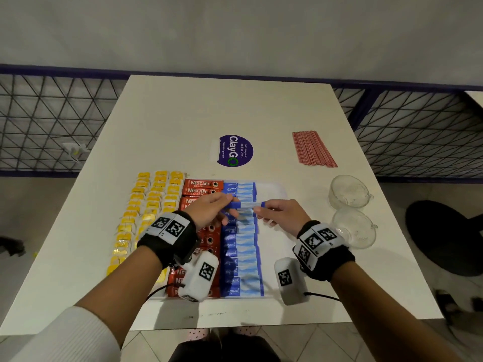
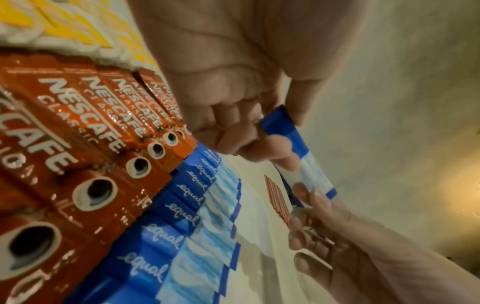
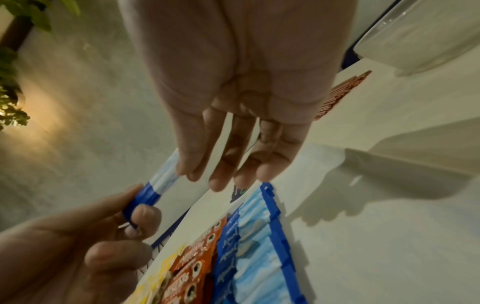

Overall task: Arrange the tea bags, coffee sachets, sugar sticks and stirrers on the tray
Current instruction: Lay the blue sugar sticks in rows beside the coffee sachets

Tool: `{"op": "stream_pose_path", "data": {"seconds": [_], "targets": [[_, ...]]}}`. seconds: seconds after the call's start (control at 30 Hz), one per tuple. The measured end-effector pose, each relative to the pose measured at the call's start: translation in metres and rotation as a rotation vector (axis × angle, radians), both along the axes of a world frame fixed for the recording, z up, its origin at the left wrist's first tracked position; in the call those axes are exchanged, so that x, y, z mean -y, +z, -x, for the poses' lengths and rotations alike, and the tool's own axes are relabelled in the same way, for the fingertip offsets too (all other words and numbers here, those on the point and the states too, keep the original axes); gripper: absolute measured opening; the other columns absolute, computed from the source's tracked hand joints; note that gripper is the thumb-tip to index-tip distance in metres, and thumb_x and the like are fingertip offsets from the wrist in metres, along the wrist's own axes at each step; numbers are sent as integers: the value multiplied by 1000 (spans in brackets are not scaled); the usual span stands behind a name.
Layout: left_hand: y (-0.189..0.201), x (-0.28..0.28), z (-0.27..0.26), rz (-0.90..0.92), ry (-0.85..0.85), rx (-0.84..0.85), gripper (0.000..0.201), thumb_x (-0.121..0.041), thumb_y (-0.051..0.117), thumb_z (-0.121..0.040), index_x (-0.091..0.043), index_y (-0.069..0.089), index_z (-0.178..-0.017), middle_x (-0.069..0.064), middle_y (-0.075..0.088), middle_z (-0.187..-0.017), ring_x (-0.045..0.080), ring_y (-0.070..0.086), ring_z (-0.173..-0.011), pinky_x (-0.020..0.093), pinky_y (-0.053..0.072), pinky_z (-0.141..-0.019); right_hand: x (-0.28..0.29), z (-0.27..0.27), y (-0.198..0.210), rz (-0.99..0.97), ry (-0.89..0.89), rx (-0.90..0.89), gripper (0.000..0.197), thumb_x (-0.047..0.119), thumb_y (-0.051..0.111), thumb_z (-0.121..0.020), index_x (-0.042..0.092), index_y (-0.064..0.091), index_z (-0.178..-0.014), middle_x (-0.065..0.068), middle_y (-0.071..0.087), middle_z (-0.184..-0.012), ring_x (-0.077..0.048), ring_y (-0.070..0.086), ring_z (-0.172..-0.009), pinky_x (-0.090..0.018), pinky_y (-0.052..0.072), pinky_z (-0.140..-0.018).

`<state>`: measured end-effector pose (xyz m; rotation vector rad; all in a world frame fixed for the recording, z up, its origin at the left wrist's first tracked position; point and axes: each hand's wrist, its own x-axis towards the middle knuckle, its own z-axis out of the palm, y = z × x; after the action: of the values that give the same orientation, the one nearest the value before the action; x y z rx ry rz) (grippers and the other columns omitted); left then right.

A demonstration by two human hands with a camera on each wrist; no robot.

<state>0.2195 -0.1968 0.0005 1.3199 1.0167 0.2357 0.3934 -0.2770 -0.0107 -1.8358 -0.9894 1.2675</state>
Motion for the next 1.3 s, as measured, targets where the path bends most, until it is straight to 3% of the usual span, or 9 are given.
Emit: {"op": "stream_pose_path", "data": {"seconds": [0.13, 0.27, 0.37, 0.5, 0.6, 0.77, 0.97, 1.07, 1.3], "targets": [[-15, 2, 9, -101, -41, -76, 17, -19, 49, -95, -29, 62, -92, -2, 57, -66, 9, 48, -55, 19, 39, -56, 3, 1, -9, 48, -6, -113, 32, 3, 65, -83, 4, 62, -115, 1, 62, -70, -10, 54, -63, -13, 45, -61], [-26, 4, 15, -137, 62, -62, 19, -10, 58, -90, -28, 64, -89, -1, 56, -67, 11, 48, -59, 20, 41, -59, 5, 3, -9, 94, -87, -395, 13, -1, 61, -85, 2, 59, -98, -7, 66, -73, -9, 61, -56, -16, 51, -58], [-30, 5, 15, -156, 80, -65, 17, -11, 64, -85, -28, 64, -83, -4, 63, -77, 10, 55, -67, 21, 43, -70, 6, 7, -12, 74, -88, -346, 1, 5, 60, -87, 4, 61, -87, -8, 62, -73, -8, 57, -56, -14, 50, -56], [-30, 5, 16, -166, 32, -136, 13, -17, 70, -81, -29, 66, -77, -10, 65, -82, 7, 59, -84, 23, 42, -88, 8, 7, -21, 110, -97, -221, 11, 3, 62, -85, 9, 60, -76, -8, 56, -68, -13, 50, -59, -13, 47, -54], [-29, 8, 16, -174, -4, -189, 2, -20, 69, -81, -21, 69, -83, -15, 63, -83, 0, 55, -83, 14, 39, -78, 9, 6, -28, 149, -96, -192, 11, 5, 64, -84, 9, 61, -74, -7, 57, -68, -13, 50, -60, -18, 46, -61], [-32, 10, 15, -248, -81, -283, 16, -20, 64, -85, -13, 70, -98, -8, 61, -93, 5, 53, -89, 21, 38, -87, 12, 9, -35, 161, -135, -172, 12, 2, 66, -82, 9, 61, -74, -10, 59, -69, -17, 52, -60, -25, 47, -67], [-39, 11, 13, -463, -213, -428, 15, -17, 63, -87, -13, 67, -101, -5, 60, -101, 5, 48, -90, 16, 34, -79, 18, 10, -39, 186, -172, -222, 11, -1, 67, -81, 6, 61, -75, -11, 58, -68, -17, 50, -58, -21, 46, -59], [-42, 10, 11, -547, -336, -512, 16, -22, 62, -87, -16, 66, -101, -2, 57, -109, 9, 47, -97, 20, 35, -86, 20, 10, -40, 190, -191, -231, 11, -2, 68, -79, 5, 60, -76, -10, 58, -65, -16, 50, -55, -19, 46, -55], [-45, 10, 8, -605, -403, -522, 21, -24, 62, -87, -14, 64, -106, -5, 47, -100, 9, 45, -95, 16, 33, -83, 20, 8, -47, 200, -176, -141, 14, 6, 72, -79, 9, 59, -76, -6, 62, -63, -15, 55, -56, -27, 51, -67]]}}
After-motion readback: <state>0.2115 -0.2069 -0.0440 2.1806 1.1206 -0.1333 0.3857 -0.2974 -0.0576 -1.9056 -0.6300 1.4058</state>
